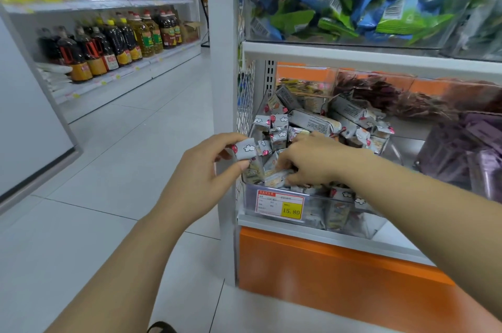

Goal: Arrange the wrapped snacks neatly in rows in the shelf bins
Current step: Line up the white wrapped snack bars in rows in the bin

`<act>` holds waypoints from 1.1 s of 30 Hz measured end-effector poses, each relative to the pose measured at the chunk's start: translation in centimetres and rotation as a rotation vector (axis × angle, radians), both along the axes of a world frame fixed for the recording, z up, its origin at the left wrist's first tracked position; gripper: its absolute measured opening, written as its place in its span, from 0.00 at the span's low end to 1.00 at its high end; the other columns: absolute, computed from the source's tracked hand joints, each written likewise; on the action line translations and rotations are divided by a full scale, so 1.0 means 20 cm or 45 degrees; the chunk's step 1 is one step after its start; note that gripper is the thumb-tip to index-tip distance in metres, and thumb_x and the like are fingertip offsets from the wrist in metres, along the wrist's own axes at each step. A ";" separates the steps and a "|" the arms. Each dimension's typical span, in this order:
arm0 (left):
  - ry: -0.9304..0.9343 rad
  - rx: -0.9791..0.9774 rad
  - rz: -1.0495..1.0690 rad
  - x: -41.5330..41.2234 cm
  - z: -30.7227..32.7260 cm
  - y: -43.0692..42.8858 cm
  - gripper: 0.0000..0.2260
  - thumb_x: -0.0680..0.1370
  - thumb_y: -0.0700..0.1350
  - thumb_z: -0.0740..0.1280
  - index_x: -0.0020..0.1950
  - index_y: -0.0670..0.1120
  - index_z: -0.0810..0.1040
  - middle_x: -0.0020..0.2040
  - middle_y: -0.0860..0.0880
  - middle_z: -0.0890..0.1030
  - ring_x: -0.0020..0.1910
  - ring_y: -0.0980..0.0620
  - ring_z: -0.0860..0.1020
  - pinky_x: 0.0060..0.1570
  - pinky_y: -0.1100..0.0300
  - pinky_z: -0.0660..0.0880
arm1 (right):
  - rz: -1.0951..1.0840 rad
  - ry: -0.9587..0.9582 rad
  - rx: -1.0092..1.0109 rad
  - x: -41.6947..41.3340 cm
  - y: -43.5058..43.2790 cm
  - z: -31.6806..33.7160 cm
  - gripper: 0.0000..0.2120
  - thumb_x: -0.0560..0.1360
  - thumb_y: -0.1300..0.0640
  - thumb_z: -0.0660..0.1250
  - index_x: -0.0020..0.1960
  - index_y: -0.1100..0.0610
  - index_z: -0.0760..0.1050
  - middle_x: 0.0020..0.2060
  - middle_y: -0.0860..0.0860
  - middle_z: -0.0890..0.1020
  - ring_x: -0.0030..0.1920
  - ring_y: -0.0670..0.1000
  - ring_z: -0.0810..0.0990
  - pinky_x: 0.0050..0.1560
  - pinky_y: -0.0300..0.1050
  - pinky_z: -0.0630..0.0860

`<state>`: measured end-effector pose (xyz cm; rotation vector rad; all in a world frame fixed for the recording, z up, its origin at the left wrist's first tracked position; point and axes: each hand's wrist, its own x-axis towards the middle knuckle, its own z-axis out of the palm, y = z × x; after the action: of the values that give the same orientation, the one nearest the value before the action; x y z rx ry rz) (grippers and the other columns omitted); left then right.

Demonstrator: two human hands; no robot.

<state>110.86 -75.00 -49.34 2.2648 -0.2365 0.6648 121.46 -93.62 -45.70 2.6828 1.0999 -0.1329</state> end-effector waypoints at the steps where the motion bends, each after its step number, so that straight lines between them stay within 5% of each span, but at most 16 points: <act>1: -0.002 -0.060 0.004 -0.01 0.01 0.00 0.16 0.75 0.46 0.70 0.56 0.64 0.72 0.47 0.70 0.76 0.49 0.65 0.75 0.51 0.74 0.70 | -0.016 0.004 -0.041 0.00 0.01 0.00 0.20 0.74 0.44 0.66 0.64 0.46 0.72 0.54 0.48 0.79 0.59 0.52 0.71 0.62 0.51 0.66; 9: -0.016 -0.285 0.006 -0.05 0.03 0.00 0.17 0.75 0.45 0.69 0.54 0.66 0.71 0.45 0.61 0.76 0.45 0.62 0.76 0.52 0.71 0.72 | -0.120 -0.008 -0.017 -0.02 0.02 -0.04 0.18 0.71 0.48 0.69 0.60 0.48 0.75 0.51 0.51 0.77 0.59 0.54 0.69 0.57 0.48 0.65; 14: -0.025 -0.259 -0.003 -0.05 0.04 0.00 0.17 0.76 0.45 0.68 0.56 0.67 0.70 0.47 0.61 0.76 0.47 0.61 0.76 0.53 0.71 0.72 | -0.082 -0.019 0.300 -0.03 -0.01 -0.06 0.09 0.70 0.49 0.67 0.41 0.55 0.78 0.39 0.54 0.78 0.46 0.55 0.72 0.41 0.48 0.73; 19: -0.024 -0.211 0.010 -0.03 0.04 -0.01 0.18 0.76 0.46 0.68 0.56 0.68 0.69 0.48 0.64 0.75 0.48 0.64 0.75 0.50 0.77 0.70 | -0.222 0.208 0.888 -0.05 -0.06 0.03 0.08 0.75 0.51 0.66 0.50 0.54 0.78 0.34 0.51 0.77 0.32 0.48 0.72 0.31 0.42 0.66; 22: 0.005 -0.176 0.011 -0.02 0.02 -0.02 0.16 0.77 0.45 0.68 0.60 0.63 0.72 0.48 0.66 0.74 0.49 0.65 0.75 0.48 0.79 0.68 | -0.339 0.307 1.061 -0.04 -0.07 0.02 0.08 0.76 0.50 0.66 0.52 0.51 0.77 0.33 0.57 0.77 0.33 0.53 0.74 0.35 0.44 0.70; 25: 0.019 -0.062 -0.020 0.00 -0.01 -0.02 0.16 0.77 0.45 0.68 0.62 0.60 0.73 0.50 0.65 0.75 0.50 0.63 0.75 0.50 0.75 0.69 | -0.434 0.426 1.275 -0.05 -0.08 0.00 0.04 0.76 0.54 0.66 0.45 0.53 0.79 0.33 0.50 0.78 0.35 0.54 0.80 0.39 0.46 0.80; 28: 0.066 0.068 -0.067 0.01 -0.03 -0.01 0.17 0.76 0.44 0.69 0.62 0.59 0.74 0.48 0.66 0.74 0.49 0.62 0.74 0.49 0.73 0.69 | -0.527 0.587 1.461 -0.07 -0.09 0.01 0.07 0.78 0.55 0.63 0.49 0.57 0.78 0.34 0.47 0.74 0.32 0.51 0.81 0.26 0.33 0.71; 33: 0.093 0.151 -0.045 0.03 -0.04 0.00 0.16 0.76 0.46 0.68 0.63 0.57 0.75 0.47 0.68 0.72 0.48 0.64 0.73 0.49 0.69 0.68 | -0.567 0.826 1.577 -0.07 -0.13 0.04 0.11 0.76 0.52 0.67 0.54 0.57 0.77 0.41 0.52 0.78 0.32 0.47 0.81 0.32 0.34 0.75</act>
<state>111.54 -75.03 -50.07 2.3876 -0.2865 0.5612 120.02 -96.13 -44.94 4.1907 0.7943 -0.6044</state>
